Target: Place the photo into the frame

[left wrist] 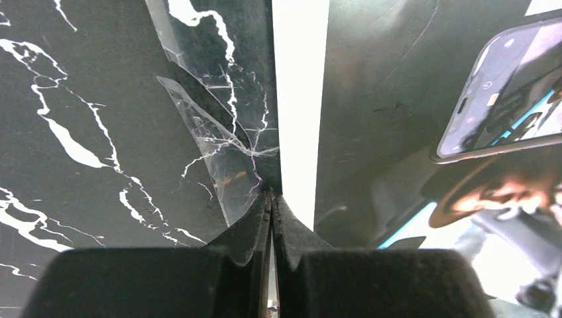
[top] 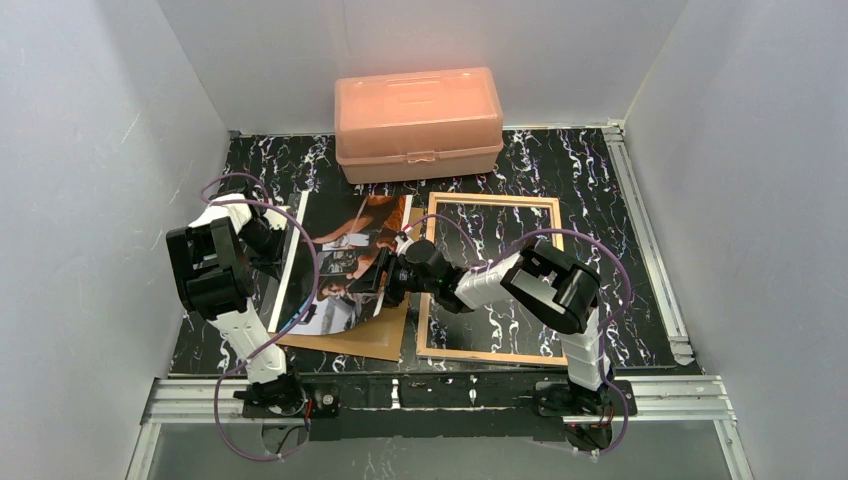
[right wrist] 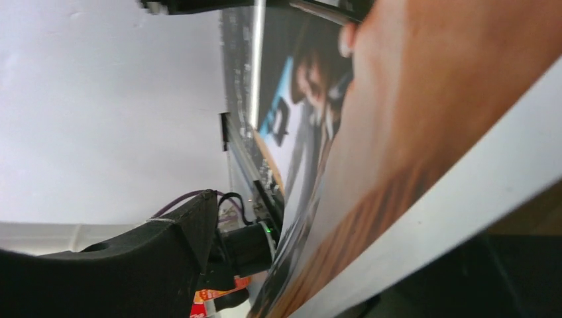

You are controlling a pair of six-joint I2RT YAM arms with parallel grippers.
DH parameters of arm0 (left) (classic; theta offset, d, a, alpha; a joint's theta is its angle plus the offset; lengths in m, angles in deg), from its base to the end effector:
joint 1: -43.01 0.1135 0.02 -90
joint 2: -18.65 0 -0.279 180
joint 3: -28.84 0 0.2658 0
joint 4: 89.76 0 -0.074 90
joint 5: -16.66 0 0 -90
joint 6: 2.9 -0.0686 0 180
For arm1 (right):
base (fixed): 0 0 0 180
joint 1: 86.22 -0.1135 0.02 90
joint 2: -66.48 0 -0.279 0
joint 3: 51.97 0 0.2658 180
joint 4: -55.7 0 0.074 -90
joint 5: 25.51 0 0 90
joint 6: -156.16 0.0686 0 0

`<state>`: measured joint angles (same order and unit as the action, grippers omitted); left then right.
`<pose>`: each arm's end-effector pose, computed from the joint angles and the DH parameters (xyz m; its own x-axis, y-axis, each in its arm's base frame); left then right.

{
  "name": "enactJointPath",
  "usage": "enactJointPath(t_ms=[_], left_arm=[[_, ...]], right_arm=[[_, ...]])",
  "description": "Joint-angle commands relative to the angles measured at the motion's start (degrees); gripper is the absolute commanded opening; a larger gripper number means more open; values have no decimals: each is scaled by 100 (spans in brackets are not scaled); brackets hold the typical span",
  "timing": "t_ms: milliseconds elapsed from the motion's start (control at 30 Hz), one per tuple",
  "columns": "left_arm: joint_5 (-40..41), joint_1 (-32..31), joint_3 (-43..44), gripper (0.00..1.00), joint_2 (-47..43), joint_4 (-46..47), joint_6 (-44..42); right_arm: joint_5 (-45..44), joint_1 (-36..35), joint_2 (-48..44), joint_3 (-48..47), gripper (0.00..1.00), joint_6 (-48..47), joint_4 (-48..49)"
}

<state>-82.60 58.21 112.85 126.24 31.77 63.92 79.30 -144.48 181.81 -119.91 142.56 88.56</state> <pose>0.3576 0.0857 0.1328 -0.9720 0.1385 -0.1899 0.1581 0.9831 -0.0921 0.2245 0.3963 0.1348 -0.9567 0.2396 -0.1653 -0.0957 0.2775 0.9560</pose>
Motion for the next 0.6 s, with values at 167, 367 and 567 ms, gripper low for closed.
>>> enactJointPath(t_ms=[167,367,567], left_arm=[[-442,-28,-274,0,202,-194,-187],[-451,-26,-299,0,186,-207,-198],[-611,104,88,0,-120,-589,-320]], right_arm=[[-652,-150,-605,66,68,-416,-1299],[-331,-115,-380,368,68,123,626],[-399,-67,-358,780,66,555,1698]])
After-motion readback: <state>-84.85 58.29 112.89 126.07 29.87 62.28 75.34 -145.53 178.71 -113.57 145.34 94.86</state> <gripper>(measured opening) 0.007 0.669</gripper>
